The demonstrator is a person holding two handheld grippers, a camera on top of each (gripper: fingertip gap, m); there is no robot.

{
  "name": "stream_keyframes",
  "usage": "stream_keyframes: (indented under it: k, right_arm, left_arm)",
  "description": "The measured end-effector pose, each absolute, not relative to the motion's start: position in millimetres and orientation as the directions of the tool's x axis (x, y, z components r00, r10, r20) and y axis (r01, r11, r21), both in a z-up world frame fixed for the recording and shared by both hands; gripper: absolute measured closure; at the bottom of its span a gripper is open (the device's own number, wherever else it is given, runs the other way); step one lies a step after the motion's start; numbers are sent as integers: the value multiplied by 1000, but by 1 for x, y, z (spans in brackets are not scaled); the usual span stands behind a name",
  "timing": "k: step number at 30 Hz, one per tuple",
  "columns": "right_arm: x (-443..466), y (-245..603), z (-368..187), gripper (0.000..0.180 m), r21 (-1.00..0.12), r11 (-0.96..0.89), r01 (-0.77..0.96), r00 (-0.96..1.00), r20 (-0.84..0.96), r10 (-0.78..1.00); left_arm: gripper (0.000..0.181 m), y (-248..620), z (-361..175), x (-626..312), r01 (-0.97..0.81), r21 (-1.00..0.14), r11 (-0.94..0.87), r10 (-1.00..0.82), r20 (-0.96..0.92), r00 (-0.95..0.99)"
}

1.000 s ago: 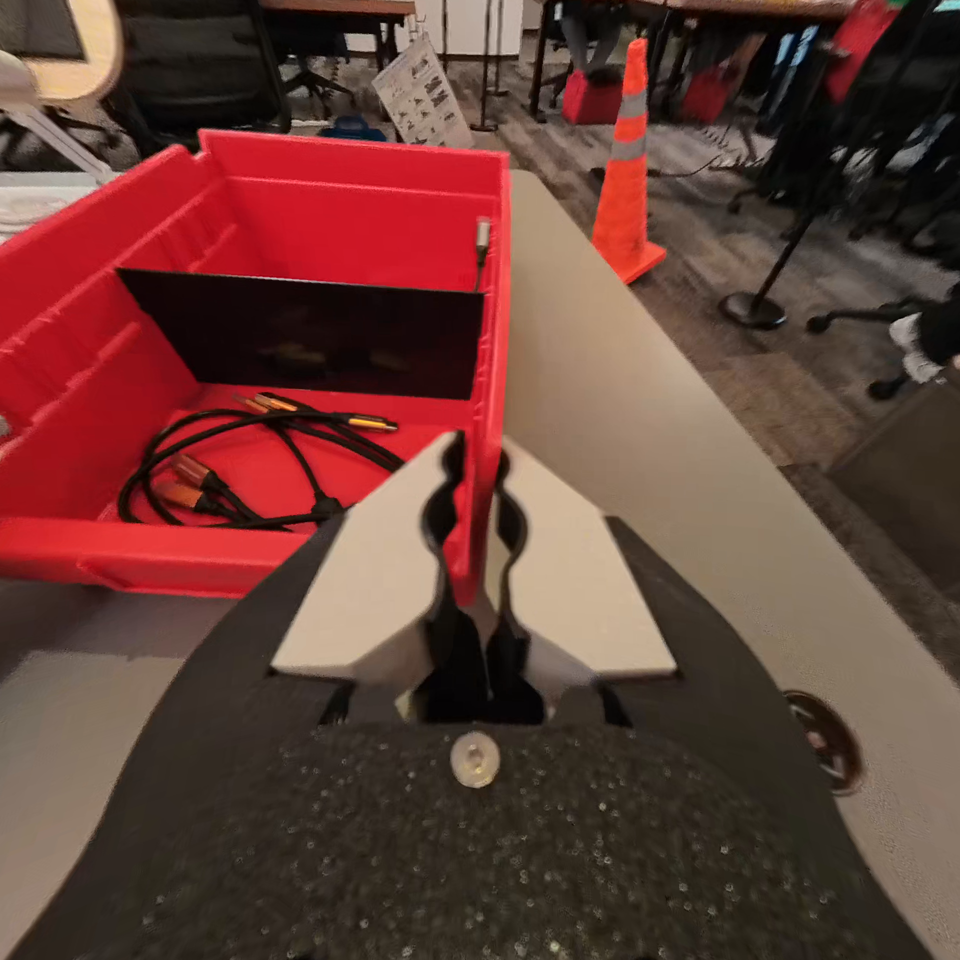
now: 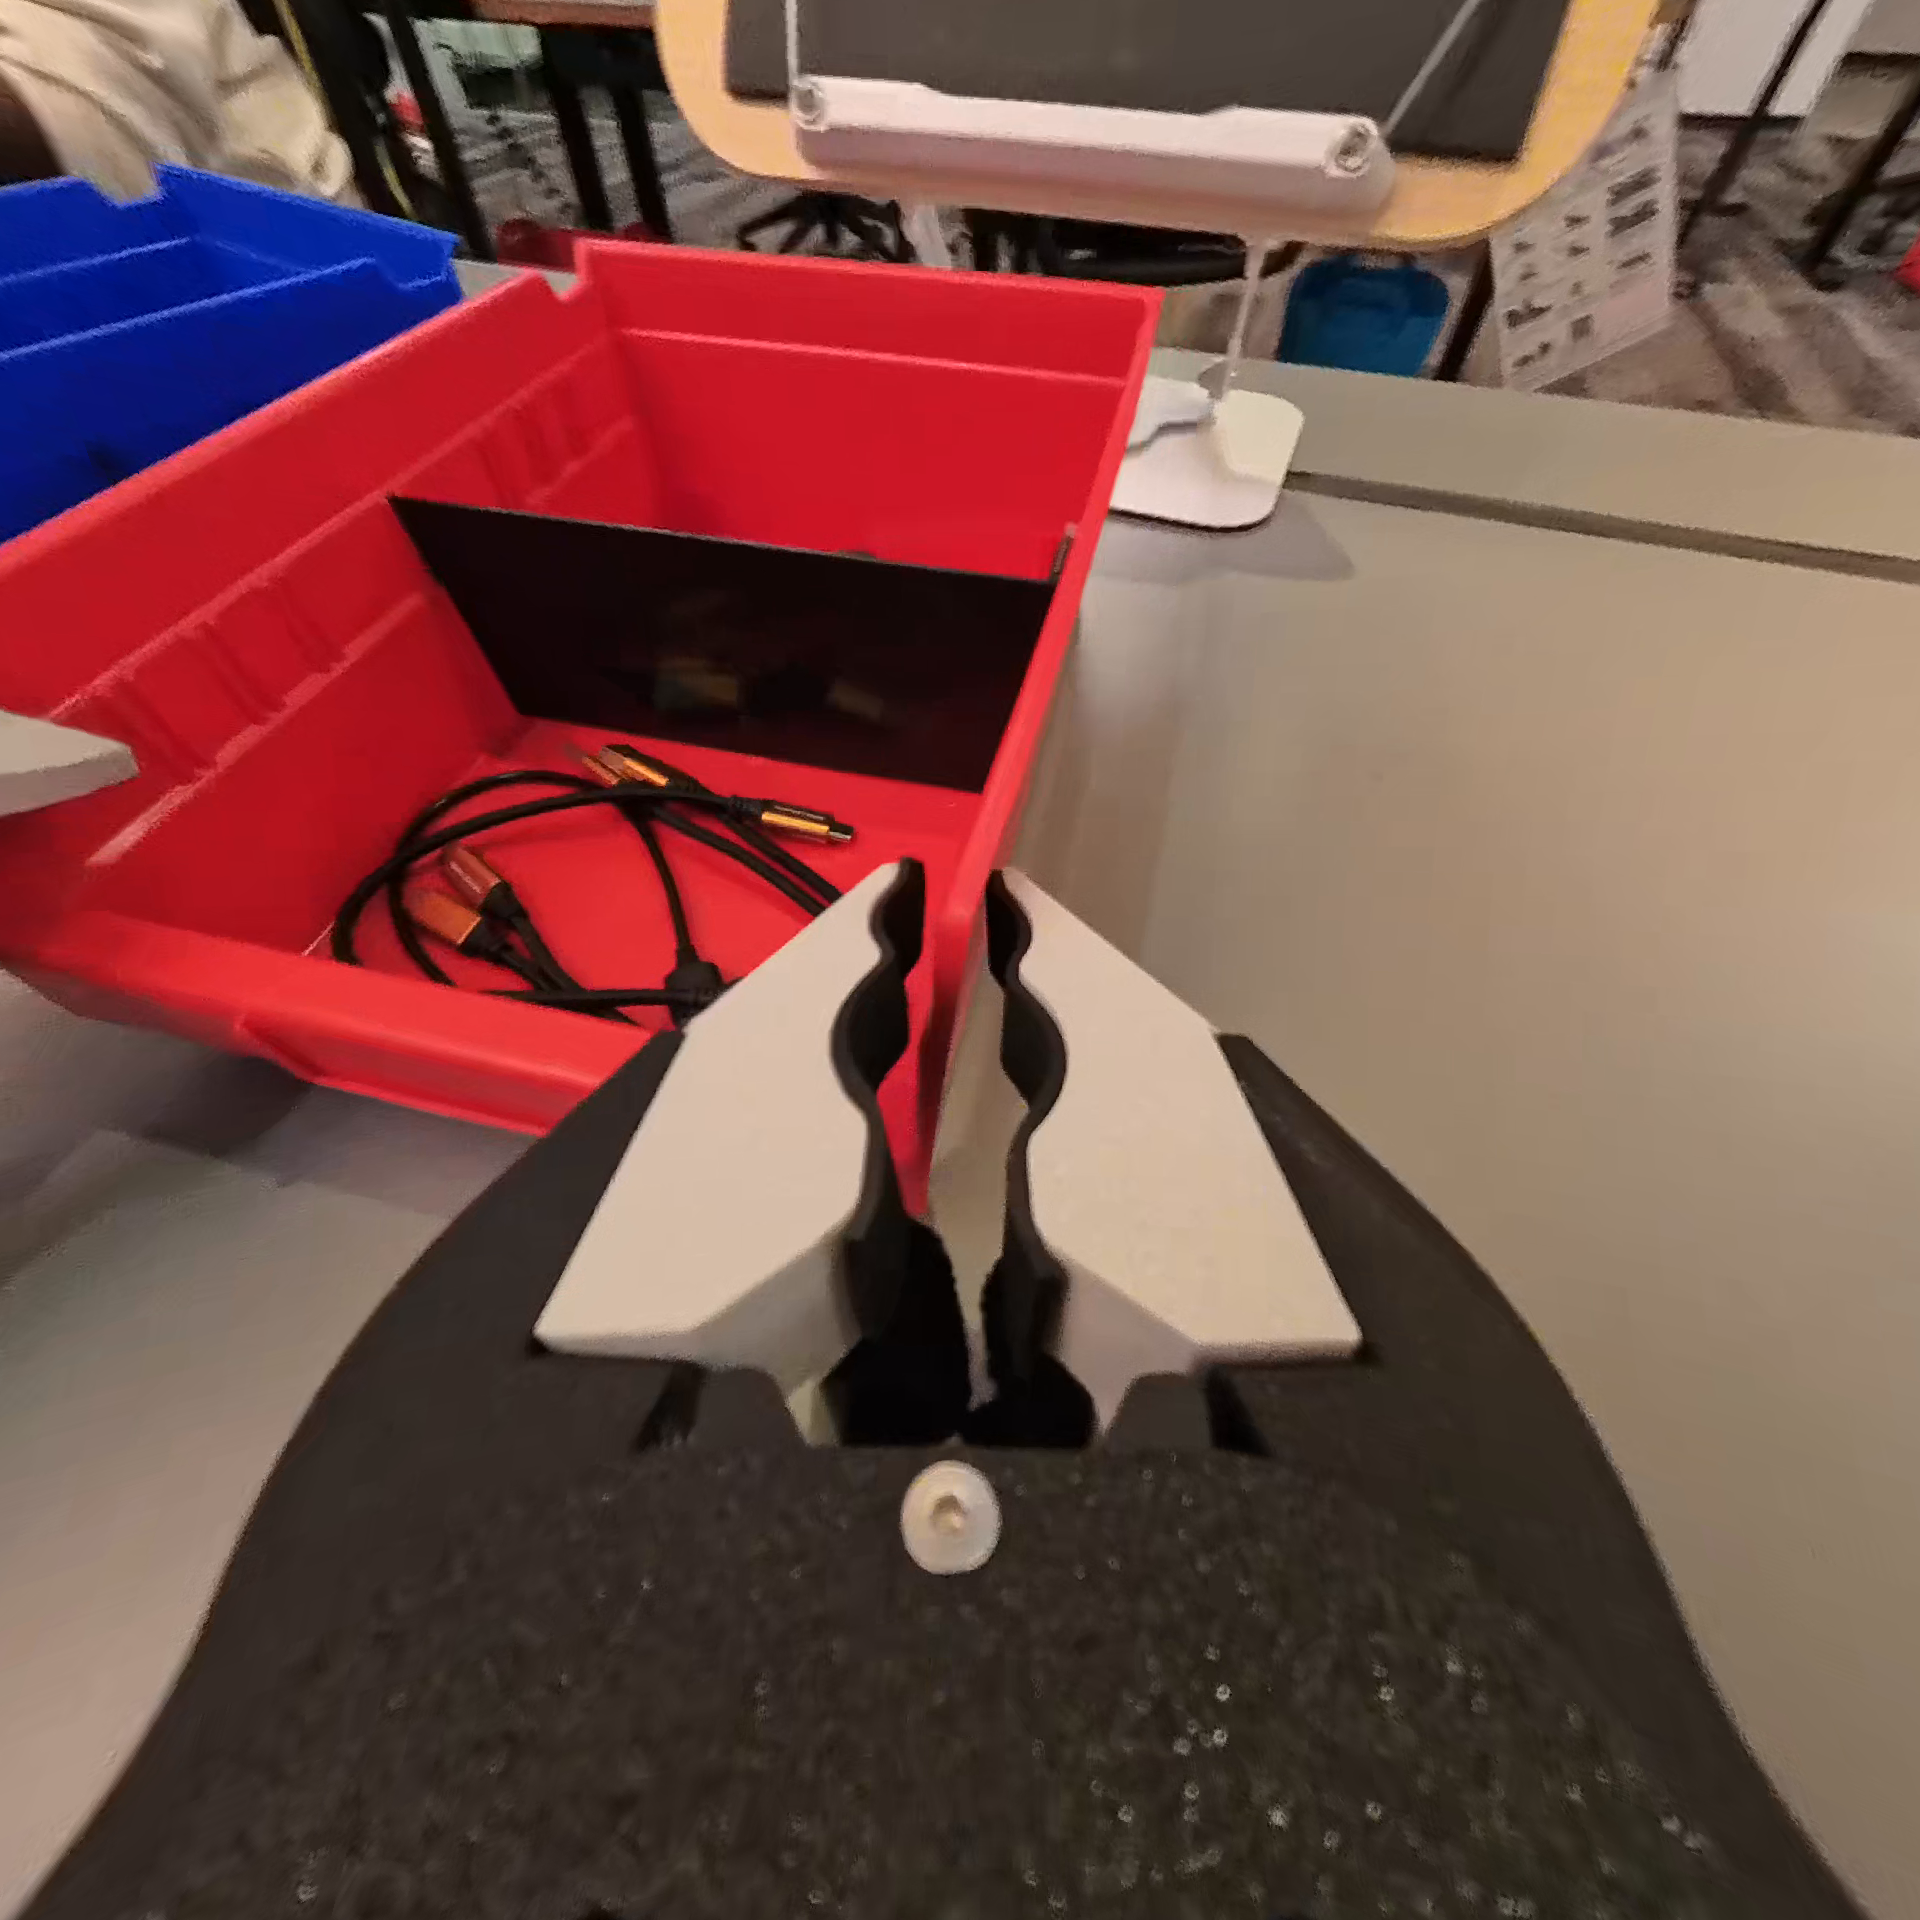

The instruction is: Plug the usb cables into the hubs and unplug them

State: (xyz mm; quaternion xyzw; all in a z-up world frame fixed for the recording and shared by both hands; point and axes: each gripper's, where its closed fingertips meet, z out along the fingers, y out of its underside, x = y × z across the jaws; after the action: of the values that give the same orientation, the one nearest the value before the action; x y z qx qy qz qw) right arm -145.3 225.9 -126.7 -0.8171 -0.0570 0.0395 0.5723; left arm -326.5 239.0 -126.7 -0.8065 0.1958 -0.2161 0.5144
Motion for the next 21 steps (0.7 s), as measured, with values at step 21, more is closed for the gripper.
stream_keyframes:
  k: [21]
  right_arm:
    - [-187,154,-139,174,-891,-361,274,840,39,541]
  left_arm:
    - [132,281,-90,-659,-37,-922,-385,-155,25,988]
